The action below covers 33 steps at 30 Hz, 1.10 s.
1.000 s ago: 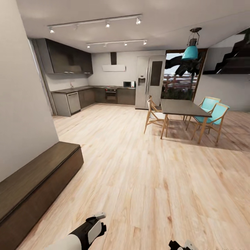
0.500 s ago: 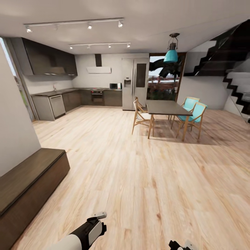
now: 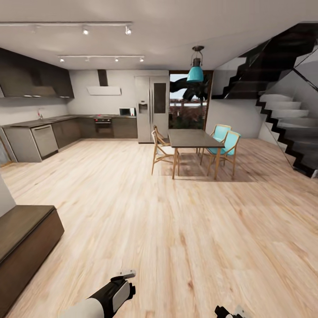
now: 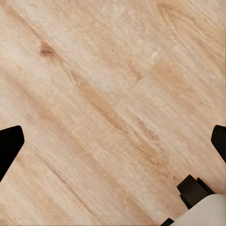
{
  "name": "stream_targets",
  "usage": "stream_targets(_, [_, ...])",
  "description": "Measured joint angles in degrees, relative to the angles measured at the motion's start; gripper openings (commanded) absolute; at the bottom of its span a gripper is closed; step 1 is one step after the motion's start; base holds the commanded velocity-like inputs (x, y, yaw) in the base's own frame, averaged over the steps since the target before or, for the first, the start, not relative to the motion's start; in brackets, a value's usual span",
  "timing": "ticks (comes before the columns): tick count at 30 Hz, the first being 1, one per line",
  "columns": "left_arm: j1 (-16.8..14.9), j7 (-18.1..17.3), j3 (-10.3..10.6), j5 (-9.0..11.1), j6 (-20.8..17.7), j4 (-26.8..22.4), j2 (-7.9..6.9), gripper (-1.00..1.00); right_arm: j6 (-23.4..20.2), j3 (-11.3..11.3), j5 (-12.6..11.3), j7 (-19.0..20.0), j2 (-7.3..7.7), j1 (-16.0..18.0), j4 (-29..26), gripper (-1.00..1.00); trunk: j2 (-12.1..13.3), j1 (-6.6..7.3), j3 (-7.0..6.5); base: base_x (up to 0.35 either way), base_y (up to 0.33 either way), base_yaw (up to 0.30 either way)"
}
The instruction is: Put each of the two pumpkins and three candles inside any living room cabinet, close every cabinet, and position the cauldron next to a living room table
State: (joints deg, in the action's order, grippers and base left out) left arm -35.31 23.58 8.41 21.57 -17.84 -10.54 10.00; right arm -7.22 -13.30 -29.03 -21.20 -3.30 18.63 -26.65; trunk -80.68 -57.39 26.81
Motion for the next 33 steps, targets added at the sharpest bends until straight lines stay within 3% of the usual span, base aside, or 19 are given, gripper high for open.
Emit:
stream_targets(22, [0.00,0.00,0.00,0.00,0.00,0.00,0.00,1.00,0.00,0.00,-0.01,-0.01,-0.03,0.00,0.01,1.00,0.00,0.00,-0.94,0.350,0.000,-0.254])
stream_targets(33, [0.00,0.01,0.02,0.02,0.01,0.01,0.00,1.00,-0.07,-0.09,-0.10,-0.01,-0.05,0.00,0.01,1.00,0.01,-0.03,-0.96,0.181,0.000,-0.045])
